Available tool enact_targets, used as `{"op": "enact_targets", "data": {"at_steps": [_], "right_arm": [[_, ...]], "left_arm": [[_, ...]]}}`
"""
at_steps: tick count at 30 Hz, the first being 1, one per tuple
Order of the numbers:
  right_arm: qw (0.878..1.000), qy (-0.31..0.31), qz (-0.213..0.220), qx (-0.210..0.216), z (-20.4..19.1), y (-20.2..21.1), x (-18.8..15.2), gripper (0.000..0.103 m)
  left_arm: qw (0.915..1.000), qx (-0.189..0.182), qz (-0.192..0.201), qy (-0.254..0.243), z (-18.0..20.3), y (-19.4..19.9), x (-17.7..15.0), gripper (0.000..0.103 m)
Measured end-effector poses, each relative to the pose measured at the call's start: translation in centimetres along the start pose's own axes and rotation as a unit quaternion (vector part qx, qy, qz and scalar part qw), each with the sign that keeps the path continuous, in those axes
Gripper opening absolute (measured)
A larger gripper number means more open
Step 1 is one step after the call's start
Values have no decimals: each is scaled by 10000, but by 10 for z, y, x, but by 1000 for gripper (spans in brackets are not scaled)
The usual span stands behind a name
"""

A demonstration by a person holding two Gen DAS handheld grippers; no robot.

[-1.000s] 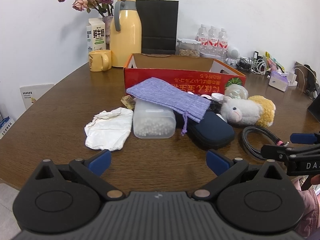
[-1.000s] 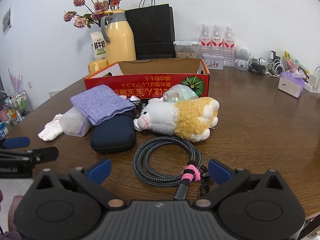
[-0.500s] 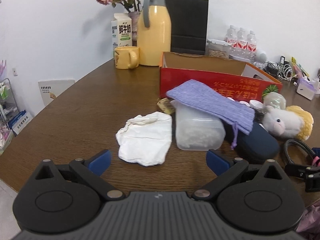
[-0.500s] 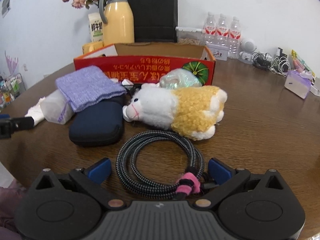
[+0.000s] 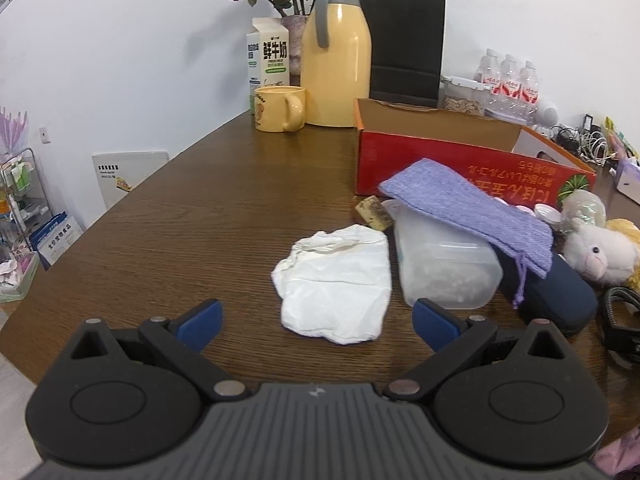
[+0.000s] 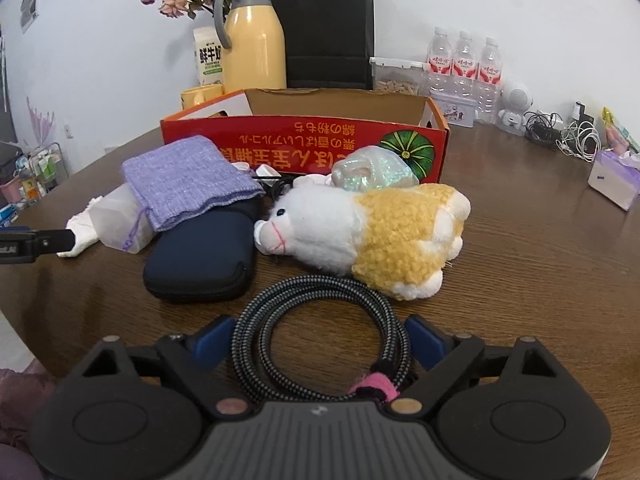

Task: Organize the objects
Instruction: 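Grasp the white crumpled cloth with the left gripper while the right gripper grasps the black braided cable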

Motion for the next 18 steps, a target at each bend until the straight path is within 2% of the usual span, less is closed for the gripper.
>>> {"op": "enact_targets", "data": {"at_steps": [6,18], "right_arm": [[9999,-1,93,62,-5,7,4,90],[9999,-26,111,1,-10,7,8,90]], "left_arm": [[9997,92,-99,-213,-6,-16,5,103],[9960,-338,-325,-761,1,-51,12,103]]}}
Point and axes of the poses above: each gripper's, at about its wrist camera, not at the fingertips, and y roughly against the way its jaws point, z to its right, x to its top, the point moved 5 cm from there along -y, roughly the way its jaws point, and after that the axes turned 8 degrees about z, right-handed, at the moved point
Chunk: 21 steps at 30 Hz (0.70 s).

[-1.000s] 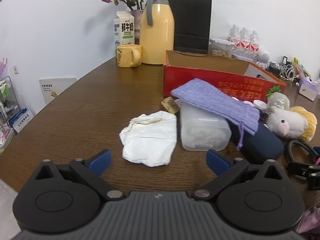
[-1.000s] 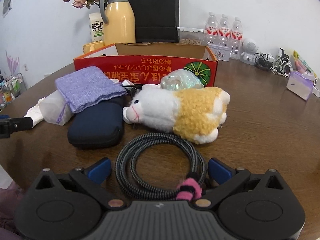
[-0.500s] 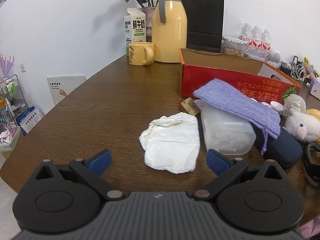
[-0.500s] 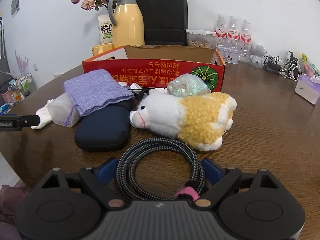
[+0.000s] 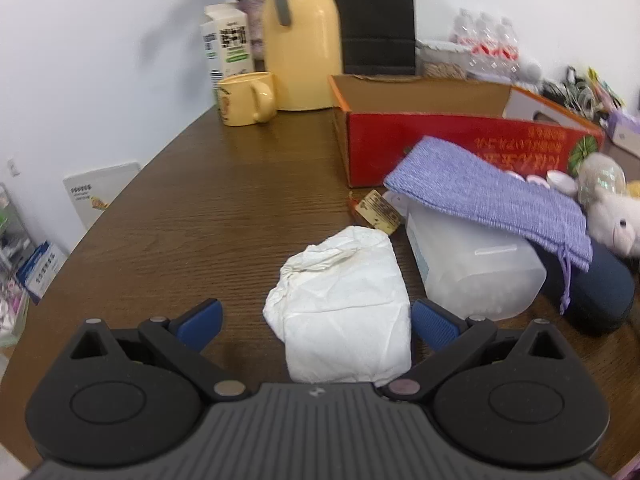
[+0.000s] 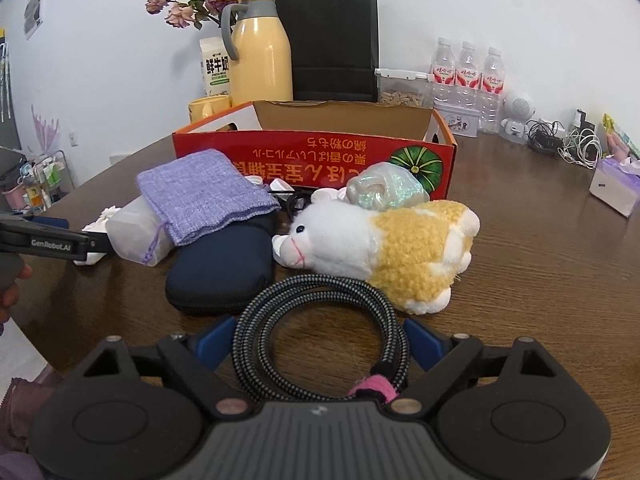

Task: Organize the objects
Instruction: 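Grasp the white crumpled cloth with the left gripper while the right gripper grasps the black braided cable, then lift and carry the cloth and cable with both grippers over the cardboard box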

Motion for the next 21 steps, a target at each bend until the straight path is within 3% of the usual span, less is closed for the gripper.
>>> {"op": "enact_targets", "data": {"at_steps": [4,6,8,10,14,16,21], "right_arm": [[10000,-22,-31,-5,-1,-2,-1,90],[10000,-35,-45,-10,-1,-3,-2,90],[10000,-33,-42,-21,-2,-2,-2,90],[10000,-41,-40,-24,-2,-2,-2,90],[10000,-33,-30,4,-3,-1,-2,90],[10000,-18,-20,21,-5,0,-3,90],[10000,11,21,71,-7,5,-3,90]], "left_arm": [[9998,-213,-30,15,-1,-6,2,103],[9989,-347,-99,295,-7,-9,0,103],[9991,-331,-51,278,-8,-6,-1,96],[9991,-305,49,300,-8,1,-1,74],[9986,-314,120,397,-10,12,-5,69],[9987,-246,162,413,-11,19,-7,58],[9979,-222,202,572,-14,32,-12,58]]}}
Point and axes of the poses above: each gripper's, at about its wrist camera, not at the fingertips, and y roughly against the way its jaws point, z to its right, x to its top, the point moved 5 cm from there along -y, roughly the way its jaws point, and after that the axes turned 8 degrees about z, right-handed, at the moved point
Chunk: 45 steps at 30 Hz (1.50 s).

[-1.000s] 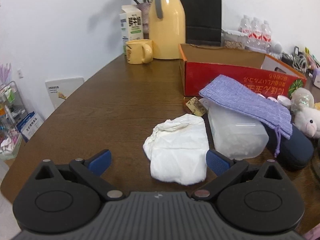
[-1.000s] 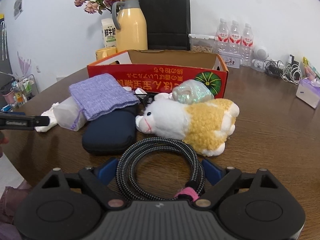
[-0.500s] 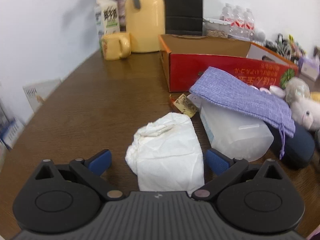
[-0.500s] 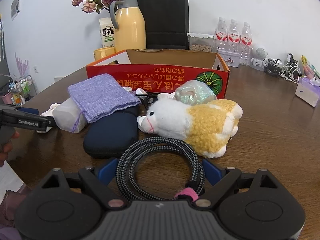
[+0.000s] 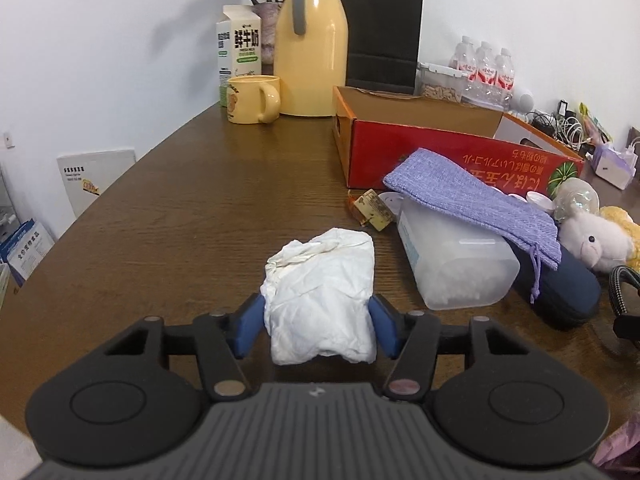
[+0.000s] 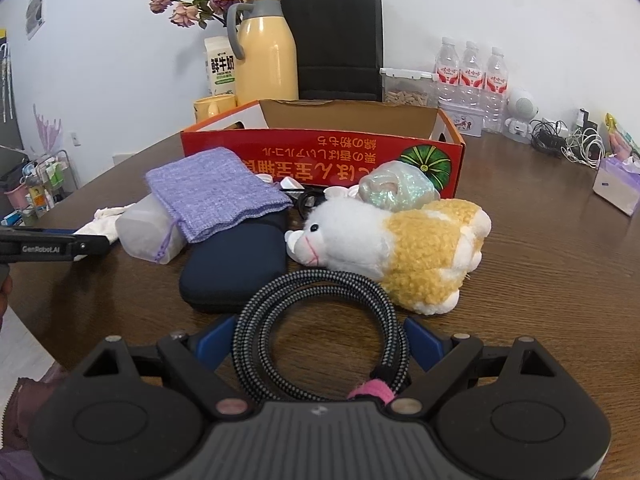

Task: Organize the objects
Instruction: 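Lift and carry the cloth and cable with both grippers over the cardboard box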

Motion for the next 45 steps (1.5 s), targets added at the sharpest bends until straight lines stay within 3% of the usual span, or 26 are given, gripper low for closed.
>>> {"op": "enact_targets", "data": {"at_steps": [6,14,22,27,33,38,45], "right_arm": [[9998,71,150,64,-3,11,3,90],[9982,255,533,142,-7,28,23,90],[9917,568,1150,74,-1,14,93,90],[9898,532,1322,45,8,-20,152,90],[9937,374,1059,-27,27,-87,200,90],[9971,280,677,-220,45,-144,208,90],[9991,173,163,-362,55,-205,193,90]], "left_arm": [[9992,58,391,-24,3,25,14,59],[9933,-65,1138,-209,24,49,62,61],[9875,-302,1511,-323,55,32,116,62],[9879,-468,1460,-221,76,-7,158,62],[9919,-401,1201,-143,95,-66,193,62],[9965,-214,808,-94,105,-125,204,61],[9996,-8,230,-191,112,-183,188,62]]}}
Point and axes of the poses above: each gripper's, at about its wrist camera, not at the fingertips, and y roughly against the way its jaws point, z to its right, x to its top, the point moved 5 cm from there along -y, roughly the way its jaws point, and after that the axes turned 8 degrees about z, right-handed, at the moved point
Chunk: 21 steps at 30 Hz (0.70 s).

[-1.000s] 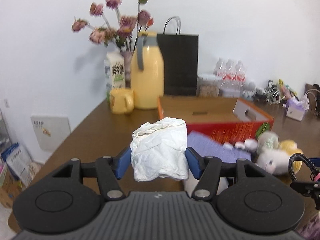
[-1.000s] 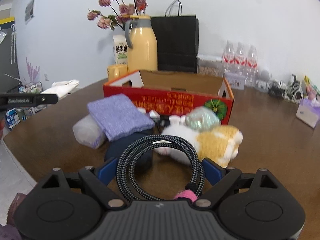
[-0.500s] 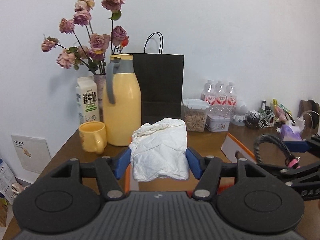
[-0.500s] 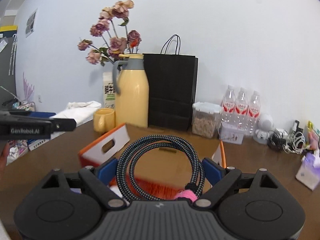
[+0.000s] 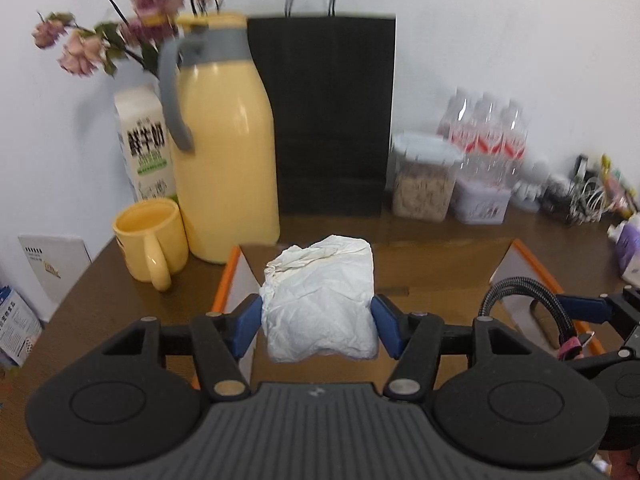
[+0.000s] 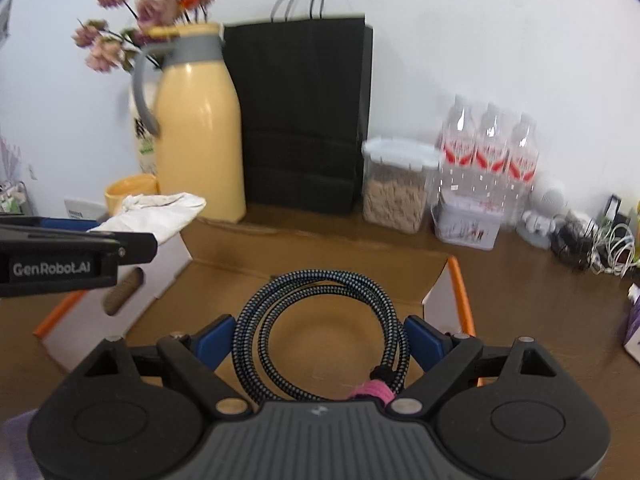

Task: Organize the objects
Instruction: 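Lift and carry the cloth and cable with both grippers over the cardboard box, then open both grippers to drop the cloth and cable into the box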

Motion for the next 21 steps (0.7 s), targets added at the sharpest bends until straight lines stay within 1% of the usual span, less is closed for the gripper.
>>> {"op": "enact_targets", "data": {"at_steps": [2,5,8,9,10,11,13,16,21], "right_arm": [[10000,-4,-90,20,1,-10,-6,90],[9998,55,-203,42,-2,-20,-14,90],[9996,43,-266,69,-3,-23,-17,90],[9996,51,-282,68,-3,-22,-17,91],[9995,59,-301,56,-3,-23,-18,91],[9995,65,-311,43,-3,-22,-18,92],[9995,96,-301,5,-3,-19,-18,102],[9995,112,-294,-41,-4,-16,-17,103],[9996,185,-191,-29,-8,-4,-14,103]], "left_arm": [[9999,46,-99,-65,3,-9,-7,63],[9997,43,-199,-113,5,-17,-14,69],[9996,34,-210,-197,8,-19,-16,77],[9995,50,-197,-236,8,-19,-17,84],[9995,69,-165,-264,8,-18,-17,96],[9995,96,-123,-285,7,-17,-18,103],[9994,145,13,-314,7,-12,-18,103],[9991,233,23,-350,7,-9,-19,103],[9990,264,13,-351,5,-4,-17,103]]}}
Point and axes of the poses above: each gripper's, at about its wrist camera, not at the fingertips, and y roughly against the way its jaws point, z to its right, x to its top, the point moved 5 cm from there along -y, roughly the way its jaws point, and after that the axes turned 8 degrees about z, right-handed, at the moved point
